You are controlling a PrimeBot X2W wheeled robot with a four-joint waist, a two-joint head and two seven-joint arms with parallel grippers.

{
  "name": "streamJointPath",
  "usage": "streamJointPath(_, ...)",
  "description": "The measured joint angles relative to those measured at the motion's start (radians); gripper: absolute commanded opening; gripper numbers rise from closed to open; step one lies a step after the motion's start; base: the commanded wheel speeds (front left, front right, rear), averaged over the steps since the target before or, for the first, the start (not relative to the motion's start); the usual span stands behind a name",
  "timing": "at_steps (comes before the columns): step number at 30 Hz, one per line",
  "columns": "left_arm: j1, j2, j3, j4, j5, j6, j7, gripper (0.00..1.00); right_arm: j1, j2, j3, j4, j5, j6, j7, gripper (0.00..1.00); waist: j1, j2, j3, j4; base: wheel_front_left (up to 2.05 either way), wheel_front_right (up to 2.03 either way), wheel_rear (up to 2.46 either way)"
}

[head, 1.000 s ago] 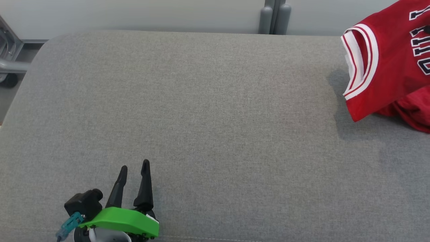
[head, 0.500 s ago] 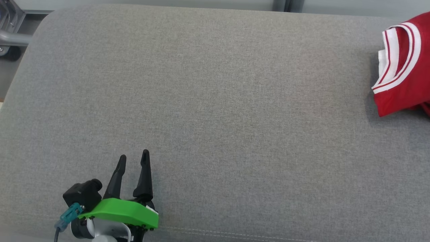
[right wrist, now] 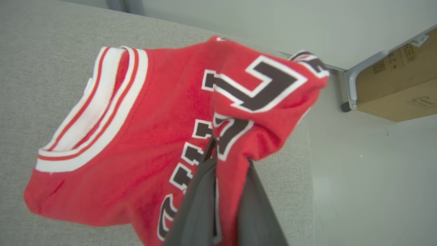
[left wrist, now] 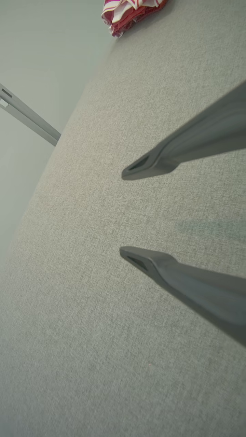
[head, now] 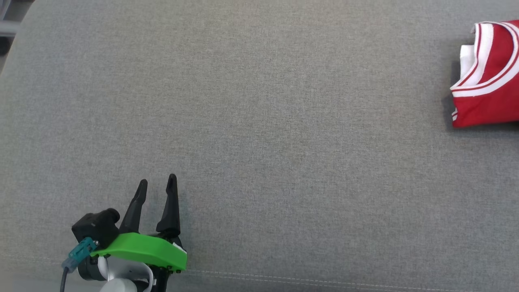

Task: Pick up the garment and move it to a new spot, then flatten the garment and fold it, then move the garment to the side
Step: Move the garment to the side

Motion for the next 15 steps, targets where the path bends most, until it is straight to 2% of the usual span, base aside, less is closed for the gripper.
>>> streamJointPath(3,-0.007,0.008,0.003,-0.009,0.007,0.0,0.007,1.0,0.01,-0.008,0.002,0.025,-0.026,-0.024,-0.031,0.0,0.0,0.0,0.015,-0.003,0.0,0.0,0.0)
streamJointPath(7,-0.011,0.017,0.011,-0.022,0.017,0.0,0.014,1.0,0.013,0.001,0.004,0.049,-0.05,-0.045,-0.073,0.33,0.0,0.0,0.034,-0.008,0.0,0.0,0.0)
streamJointPath(8,-0.011,0.017,0.012,-0.023,0.018,0.0,0.019,1.0,0.013,0.007,0.003,0.056,-0.054,-0.053,-0.086,0.45,0.0,0.0,0.038,-0.009,0.0,0.0,0.0)
streamJointPath(9,-0.011,0.017,0.014,-0.025,0.018,0.0,0.021,1.0,0.013,0.013,0.002,0.064,-0.054,-0.053,-0.095,0.86,0.0,0.0,0.043,-0.011,0.0,0.0,0.0)
streamJointPath(10,-0.011,0.018,0.015,-0.028,0.022,0.0,0.021,1.0,0.014,0.021,0.001,0.072,-0.055,-0.057,-0.104,1.0,0.0,0.0,0.047,-0.012,0.0,0.0,0.0)
streamJointPath(15,-0.014,0.018,0.016,-0.036,0.027,0.0,0.028,1.0,0.031,0.05,-0.005,0.112,-0.062,-0.075,-0.151,1.0,0.0,0.0,0.065,-0.022,0.0,0.0,0.0)
